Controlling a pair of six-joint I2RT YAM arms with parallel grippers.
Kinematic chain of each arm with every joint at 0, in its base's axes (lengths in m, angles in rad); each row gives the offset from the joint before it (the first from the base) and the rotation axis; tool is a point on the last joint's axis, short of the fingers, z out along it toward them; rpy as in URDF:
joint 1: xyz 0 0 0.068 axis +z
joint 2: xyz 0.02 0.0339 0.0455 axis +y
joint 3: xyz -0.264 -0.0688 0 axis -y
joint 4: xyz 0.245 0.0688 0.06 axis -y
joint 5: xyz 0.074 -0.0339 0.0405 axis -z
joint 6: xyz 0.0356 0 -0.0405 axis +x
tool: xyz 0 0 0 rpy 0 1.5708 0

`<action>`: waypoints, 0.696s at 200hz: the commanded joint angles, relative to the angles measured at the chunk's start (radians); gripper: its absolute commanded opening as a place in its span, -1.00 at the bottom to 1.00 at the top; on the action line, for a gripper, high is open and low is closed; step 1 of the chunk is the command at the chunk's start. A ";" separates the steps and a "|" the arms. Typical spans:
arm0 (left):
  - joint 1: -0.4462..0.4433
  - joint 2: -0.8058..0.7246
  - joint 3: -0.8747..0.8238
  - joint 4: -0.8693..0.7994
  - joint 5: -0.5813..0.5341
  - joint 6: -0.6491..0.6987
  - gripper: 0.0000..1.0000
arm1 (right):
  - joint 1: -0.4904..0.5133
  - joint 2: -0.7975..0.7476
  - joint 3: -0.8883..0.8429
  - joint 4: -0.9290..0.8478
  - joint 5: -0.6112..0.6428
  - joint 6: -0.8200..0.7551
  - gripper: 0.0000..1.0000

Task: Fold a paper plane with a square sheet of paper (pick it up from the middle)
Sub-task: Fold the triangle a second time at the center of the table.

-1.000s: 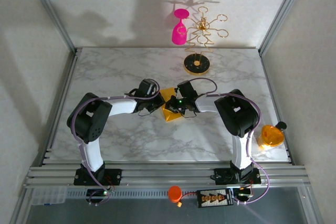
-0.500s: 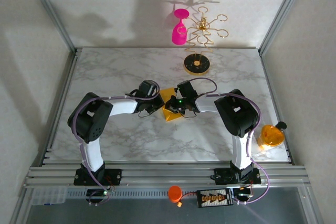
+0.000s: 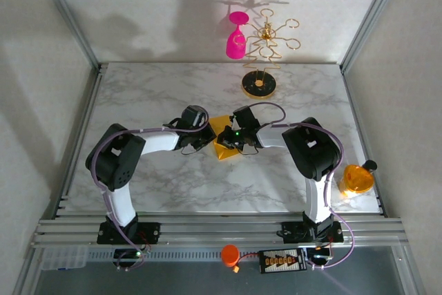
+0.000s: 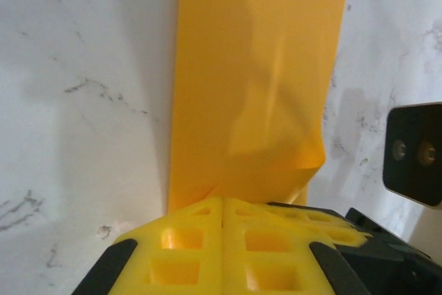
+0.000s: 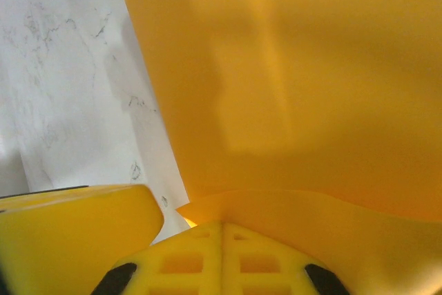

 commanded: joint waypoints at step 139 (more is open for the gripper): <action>0.007 0.054 -0.050 0.083 0.011 -0.100 -1.00 | -0.006 0.052 -0.016 -0.087 0.044 0.004 -1.00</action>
